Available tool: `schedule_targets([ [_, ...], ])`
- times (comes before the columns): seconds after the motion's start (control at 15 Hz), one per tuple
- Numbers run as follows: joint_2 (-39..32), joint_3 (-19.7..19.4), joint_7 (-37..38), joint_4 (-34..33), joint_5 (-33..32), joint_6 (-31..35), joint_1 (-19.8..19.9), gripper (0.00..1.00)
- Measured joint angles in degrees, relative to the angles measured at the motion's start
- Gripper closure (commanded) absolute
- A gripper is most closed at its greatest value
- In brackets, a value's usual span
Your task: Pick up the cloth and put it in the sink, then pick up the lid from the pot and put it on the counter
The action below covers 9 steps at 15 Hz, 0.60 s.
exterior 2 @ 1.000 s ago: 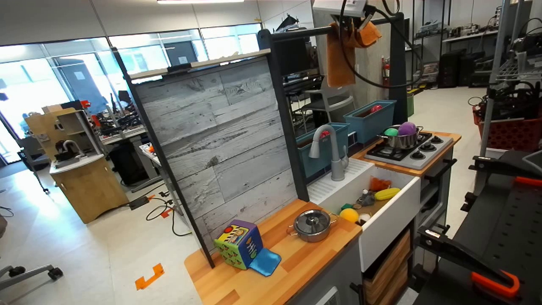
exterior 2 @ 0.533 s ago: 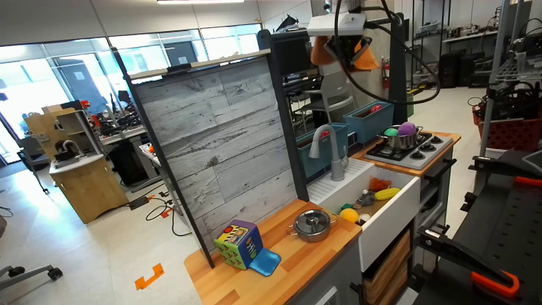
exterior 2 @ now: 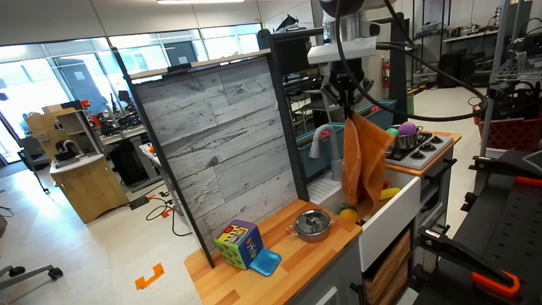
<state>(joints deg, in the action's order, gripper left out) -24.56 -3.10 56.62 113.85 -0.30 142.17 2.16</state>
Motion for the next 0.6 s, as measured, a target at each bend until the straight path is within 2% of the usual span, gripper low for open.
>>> schedule_targets([
  [0.2, -0.63, 0.09, -5.6, -2.18, 4.62, -11.43, 0.68, 0.99],
  [0.6, -5.14, -2.76, -4.94, -12.29, 5.04, -37.36, 0.88, 0.99],
])
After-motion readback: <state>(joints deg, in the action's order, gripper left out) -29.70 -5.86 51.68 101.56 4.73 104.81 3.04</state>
